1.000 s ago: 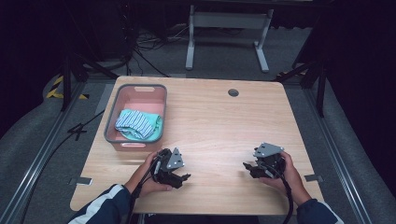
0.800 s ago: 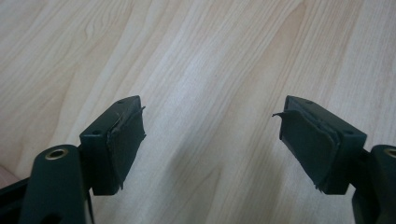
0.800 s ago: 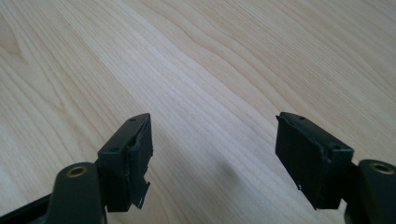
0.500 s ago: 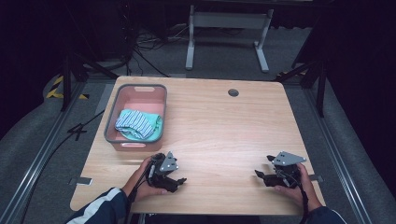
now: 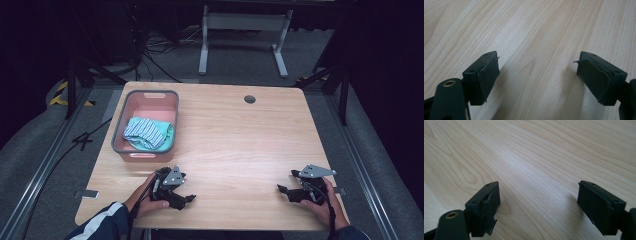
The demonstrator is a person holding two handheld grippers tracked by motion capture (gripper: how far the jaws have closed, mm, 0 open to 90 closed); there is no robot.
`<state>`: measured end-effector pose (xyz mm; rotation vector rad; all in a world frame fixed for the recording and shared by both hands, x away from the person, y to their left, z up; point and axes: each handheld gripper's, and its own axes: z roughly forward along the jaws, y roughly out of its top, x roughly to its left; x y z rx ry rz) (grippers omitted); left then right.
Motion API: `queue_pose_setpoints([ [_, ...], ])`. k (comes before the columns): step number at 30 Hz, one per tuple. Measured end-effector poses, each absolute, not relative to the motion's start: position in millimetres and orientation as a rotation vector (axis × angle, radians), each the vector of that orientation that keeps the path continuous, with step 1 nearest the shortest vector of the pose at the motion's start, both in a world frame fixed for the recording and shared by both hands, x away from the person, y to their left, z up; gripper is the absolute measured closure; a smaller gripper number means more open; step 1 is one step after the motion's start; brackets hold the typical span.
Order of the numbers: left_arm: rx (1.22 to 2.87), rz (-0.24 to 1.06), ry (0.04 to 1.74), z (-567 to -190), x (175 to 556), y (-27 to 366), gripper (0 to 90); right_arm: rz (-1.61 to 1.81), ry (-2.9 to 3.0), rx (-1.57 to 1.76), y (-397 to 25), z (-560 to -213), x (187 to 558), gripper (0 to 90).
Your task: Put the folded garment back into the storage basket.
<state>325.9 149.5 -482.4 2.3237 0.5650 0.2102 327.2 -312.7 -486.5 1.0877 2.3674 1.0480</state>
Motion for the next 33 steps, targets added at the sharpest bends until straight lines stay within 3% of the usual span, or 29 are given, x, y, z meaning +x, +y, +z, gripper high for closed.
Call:
queue_pose_setpoints([
  [33,2.33,0.197,0.553,-483.2,328.9,145.8,12.8,1.048,2.366,1.089,-313.4,-486.5,327.0,18.9],
])
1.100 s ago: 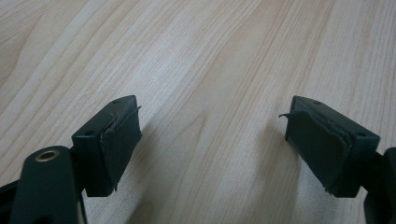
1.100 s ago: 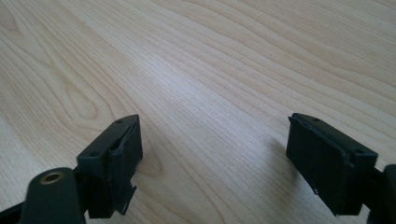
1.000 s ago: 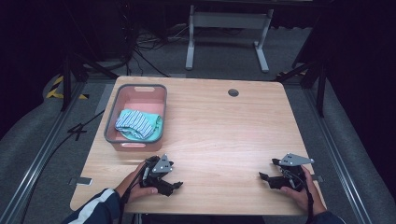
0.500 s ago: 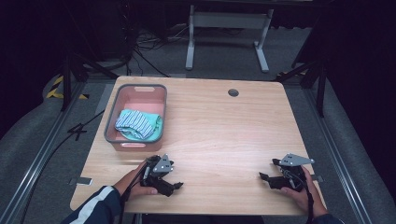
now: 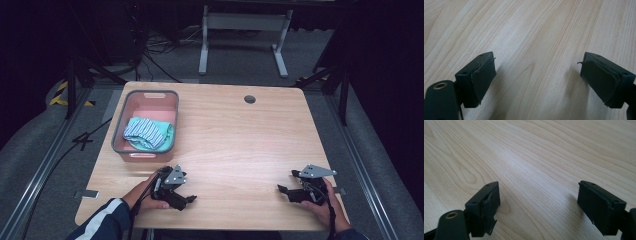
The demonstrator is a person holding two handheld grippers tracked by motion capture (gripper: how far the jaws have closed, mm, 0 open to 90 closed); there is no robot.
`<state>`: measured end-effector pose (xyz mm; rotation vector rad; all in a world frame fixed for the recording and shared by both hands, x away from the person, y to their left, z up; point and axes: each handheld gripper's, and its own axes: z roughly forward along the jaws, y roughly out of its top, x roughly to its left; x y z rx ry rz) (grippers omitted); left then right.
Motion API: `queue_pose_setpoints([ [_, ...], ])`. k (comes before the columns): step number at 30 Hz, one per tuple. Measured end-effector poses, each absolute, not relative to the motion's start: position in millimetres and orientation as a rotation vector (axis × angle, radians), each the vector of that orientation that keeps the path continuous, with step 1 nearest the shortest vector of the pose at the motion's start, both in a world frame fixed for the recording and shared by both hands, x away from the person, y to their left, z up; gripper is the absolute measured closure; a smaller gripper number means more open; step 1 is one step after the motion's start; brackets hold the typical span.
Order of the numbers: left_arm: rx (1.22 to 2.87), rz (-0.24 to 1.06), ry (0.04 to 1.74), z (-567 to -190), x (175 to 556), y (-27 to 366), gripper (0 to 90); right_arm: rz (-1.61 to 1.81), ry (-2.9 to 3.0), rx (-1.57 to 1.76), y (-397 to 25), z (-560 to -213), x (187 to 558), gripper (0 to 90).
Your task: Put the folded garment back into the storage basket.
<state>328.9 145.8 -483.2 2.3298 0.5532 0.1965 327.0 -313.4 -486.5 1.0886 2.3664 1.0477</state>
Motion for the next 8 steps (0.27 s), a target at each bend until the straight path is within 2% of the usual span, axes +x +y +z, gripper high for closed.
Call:
queue_pose_setpoints([
  [8,2.343,0.2,0.551,-482.7,329.2,145.6,12.1,1.05,2.371,1.083,-313.7,-486.6,327.4,18.8],
])
